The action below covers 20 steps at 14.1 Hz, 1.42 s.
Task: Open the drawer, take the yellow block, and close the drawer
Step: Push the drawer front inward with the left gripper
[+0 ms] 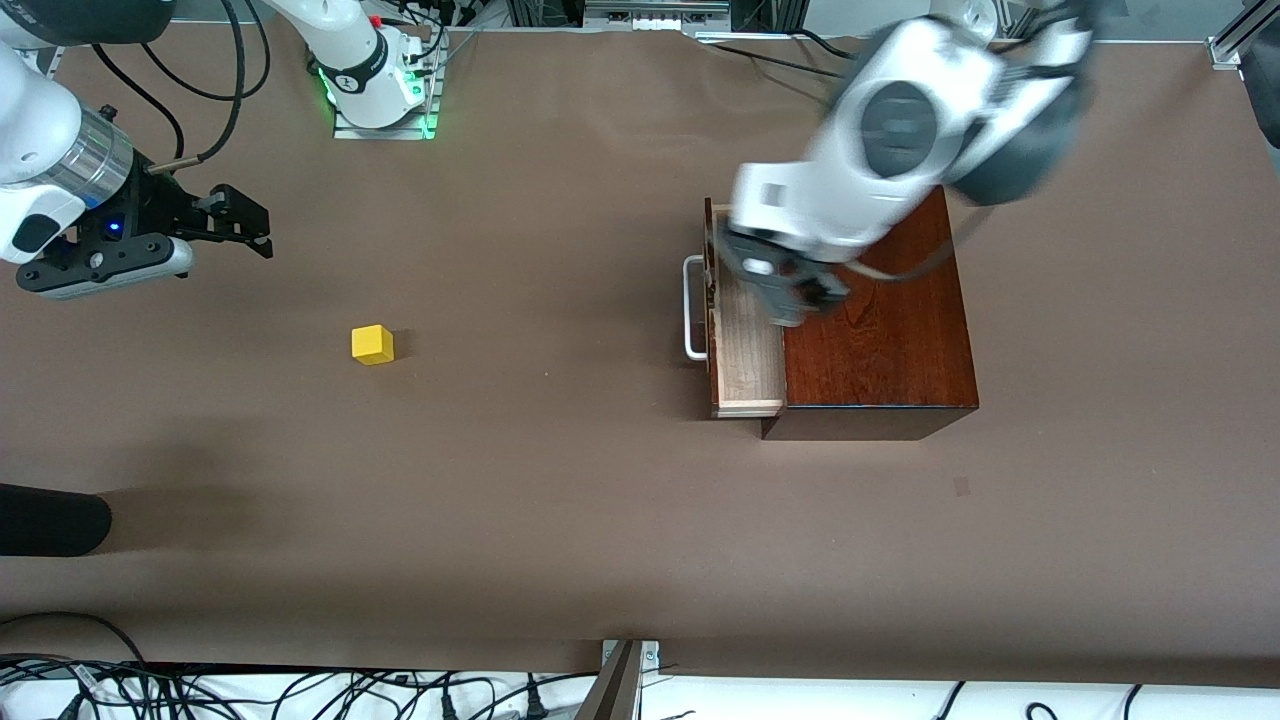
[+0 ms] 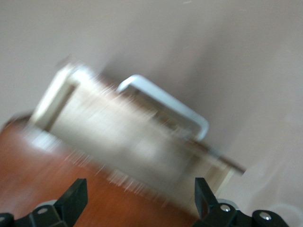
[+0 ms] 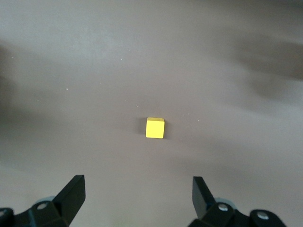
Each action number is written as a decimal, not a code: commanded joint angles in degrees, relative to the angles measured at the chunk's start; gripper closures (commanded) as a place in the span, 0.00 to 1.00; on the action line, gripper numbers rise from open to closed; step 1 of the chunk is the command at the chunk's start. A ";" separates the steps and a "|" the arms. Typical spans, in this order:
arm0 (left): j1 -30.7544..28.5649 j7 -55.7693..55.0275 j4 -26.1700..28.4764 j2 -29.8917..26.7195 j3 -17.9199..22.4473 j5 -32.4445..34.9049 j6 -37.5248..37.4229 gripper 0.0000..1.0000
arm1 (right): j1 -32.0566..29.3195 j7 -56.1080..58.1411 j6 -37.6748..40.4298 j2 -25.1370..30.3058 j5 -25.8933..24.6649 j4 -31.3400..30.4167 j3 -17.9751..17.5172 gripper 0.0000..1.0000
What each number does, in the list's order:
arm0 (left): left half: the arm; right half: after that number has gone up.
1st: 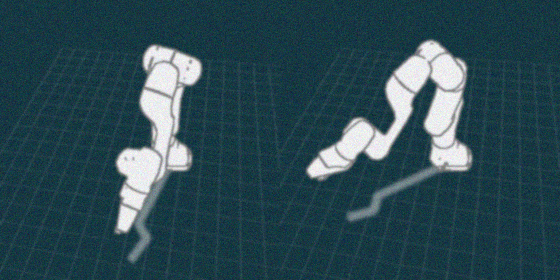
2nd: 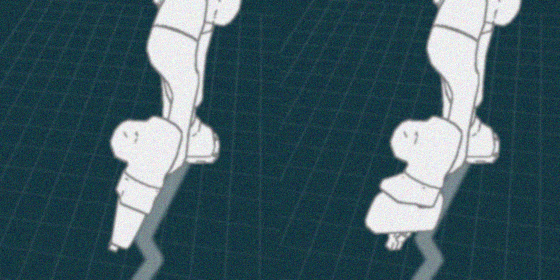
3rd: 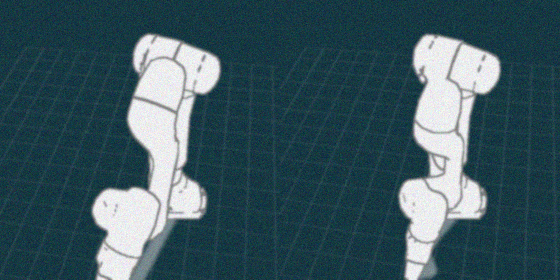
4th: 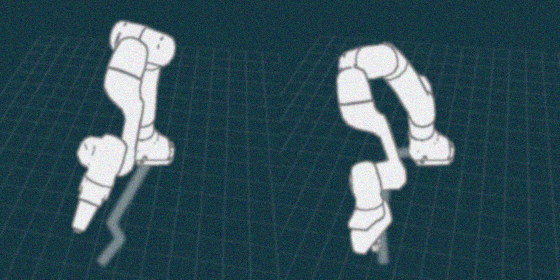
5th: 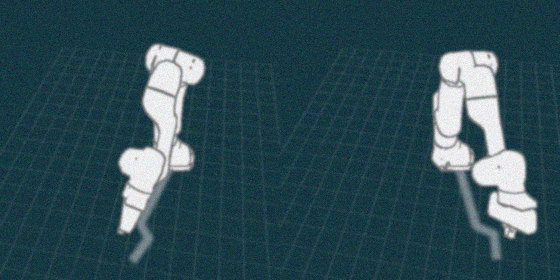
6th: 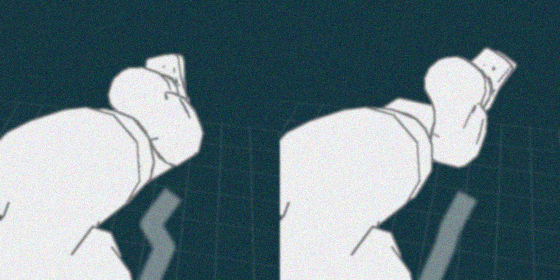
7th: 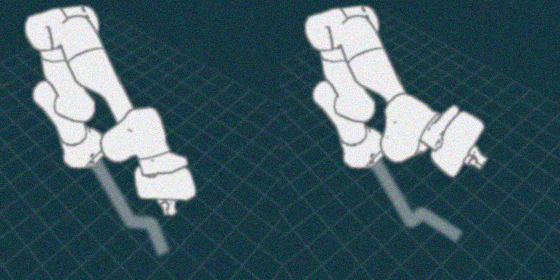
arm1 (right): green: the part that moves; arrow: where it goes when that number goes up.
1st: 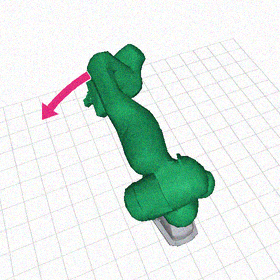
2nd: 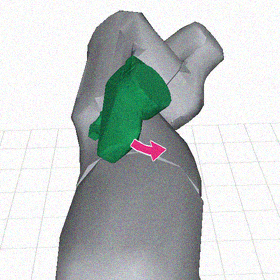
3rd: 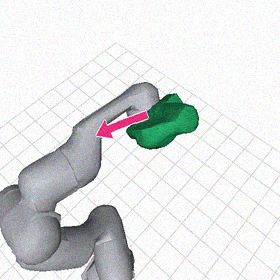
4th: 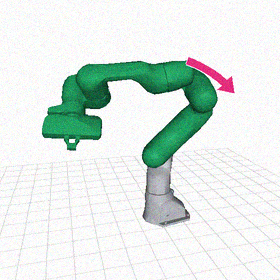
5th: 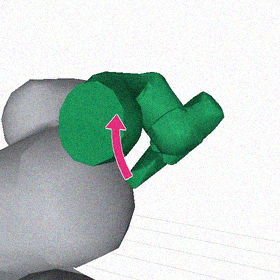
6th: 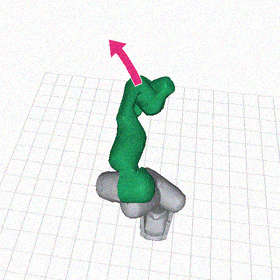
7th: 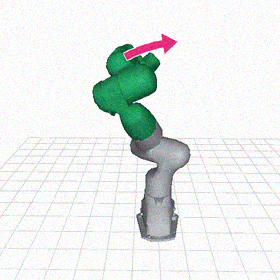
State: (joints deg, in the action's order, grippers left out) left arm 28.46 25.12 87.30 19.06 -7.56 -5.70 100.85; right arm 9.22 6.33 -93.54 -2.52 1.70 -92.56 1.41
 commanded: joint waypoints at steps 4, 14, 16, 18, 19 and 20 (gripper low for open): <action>8.89 15.89 -2.49 4.84 0.89 -0.36 3.56 0.00 | -0.26 -0.71 1.78 0.76 -3.01 0.45 -0.27 0.00; 11.19 24.97 0.31 12.14 0.97 4.73 10.95 0.00 | -0.17 -0.79 1.60 0.32 -3.37 1.33 -0.80 0.00; 10.66 24.97 1.99 12.23 1.06 7.09 8.58 0.00 | -0.17 -0.79 1.69 0.41 -3.37 1.42 -0.80 0.00; 10.65 25.06 4.09 12.14 0.97 9.30 8.22 0.00 | -0.17 -0.79 1.60 0.32 -3.37 1.42 -0.80 0.00; 11.00 25.06 4.45 12.06 1.06 9.39 8.05 0.00 | -0.17 -0.79 1.60 0.32 -3.37 1.42 -0.80 0.00; 10.57 25.06 4.54 12.06 1.06 9.48 7.78 0.00 | -0.17 -0.88 1.60 0.32 -3.37 1.33 -0.80 0.00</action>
State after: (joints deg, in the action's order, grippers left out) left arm 39.26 49.16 89.52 31.80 -6.84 2.41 110.21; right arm 9.24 6.33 -92.78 -2.46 -0.92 -91.83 1.05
